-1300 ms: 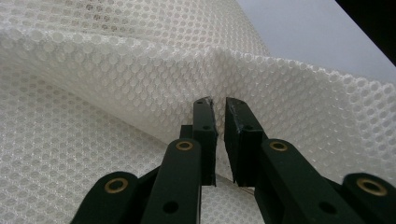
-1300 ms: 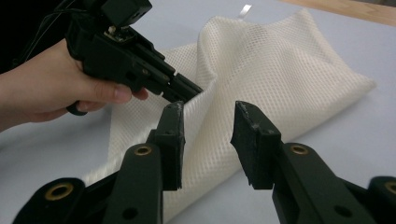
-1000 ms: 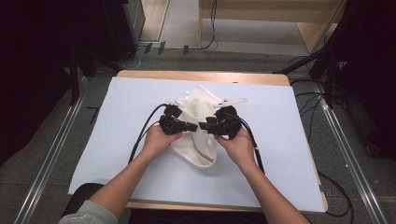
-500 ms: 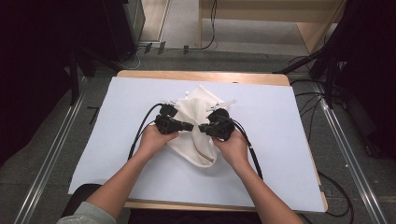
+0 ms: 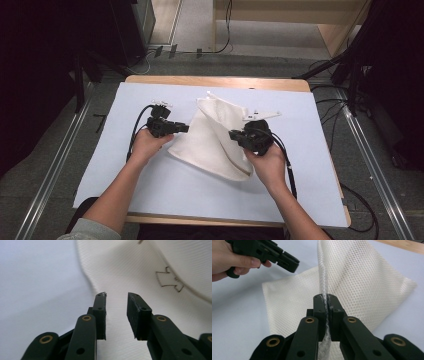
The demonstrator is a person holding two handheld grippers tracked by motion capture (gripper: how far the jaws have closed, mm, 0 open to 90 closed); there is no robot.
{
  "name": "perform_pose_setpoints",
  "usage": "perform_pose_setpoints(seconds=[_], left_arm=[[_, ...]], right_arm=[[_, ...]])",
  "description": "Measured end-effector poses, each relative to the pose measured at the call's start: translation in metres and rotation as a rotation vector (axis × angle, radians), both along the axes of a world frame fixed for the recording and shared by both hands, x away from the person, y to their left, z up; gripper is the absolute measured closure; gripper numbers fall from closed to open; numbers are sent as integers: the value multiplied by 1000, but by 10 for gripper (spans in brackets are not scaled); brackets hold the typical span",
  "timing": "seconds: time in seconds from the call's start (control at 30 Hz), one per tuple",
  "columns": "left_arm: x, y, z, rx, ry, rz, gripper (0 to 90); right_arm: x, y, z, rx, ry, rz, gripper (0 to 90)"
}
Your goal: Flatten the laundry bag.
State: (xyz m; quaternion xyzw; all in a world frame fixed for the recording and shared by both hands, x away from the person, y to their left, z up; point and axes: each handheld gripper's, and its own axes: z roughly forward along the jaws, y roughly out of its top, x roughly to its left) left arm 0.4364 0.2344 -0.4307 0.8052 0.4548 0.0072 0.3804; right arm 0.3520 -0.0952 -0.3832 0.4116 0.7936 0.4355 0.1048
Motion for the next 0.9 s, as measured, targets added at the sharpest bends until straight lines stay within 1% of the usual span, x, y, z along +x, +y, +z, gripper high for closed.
perform_pose_setpoints(seconds=[0.07,0.13,0.23,0.3,0.4,0.47,0.53,0.6,0.67,0.7,0.73,0.77,0.8,0.83,0.9], left_arm=[[1,1,-3,4,18,6,672],[2,-1,-8,23,32,9,647],[4,-4,-15,38,54,15,616],[5,-6,-19,33,73,11,613],[5,-12,-22,28,77,-9,628],[4,-16,-24,26,74,-10,643],[4,-18,-24,4,96,-16,656],[3,-20,-24,12,97,-24,646],[2,-23,-25,15,90,-21,687],[3,-23,-25,20,100,-21,735],[3,-23,-25,9,105,-21,811],[3,-23,-24,3,106,-21,863],[2,-23,-23,-3,109,-18,891],[2,-23,-22,-2,107,-18,898],[2,-20,-17,-8,88,-7,900]], right_arm=[[-2,-8,1,14,-3,-20,884],[-3,-14,0,27,-10,-34,884],[-4,-18,0,33,-8,-47,884],[-4,-18,-1,34,-9,-47,884],[-4,-17,-3,31,-9,-44,884],[-4,-16,-3,31,-9,-48,884],[-4,-16,-4,30,-14,-48,884],[-4,-16,-5,34,-13,-48,885],[-5,-15,-6,27,-13,-49,885],[-5,-15,-7,27,-12,-51,885],[-5,-15,-7,25,-12,-53,885],[-5,-16,-7,22,-17,-56,885],[-5,-17,-7,24,-18,-60,885],[-6,-18,-7,23,-18,-64,885],[-8,-24,-6,19,-30,-75,885]])
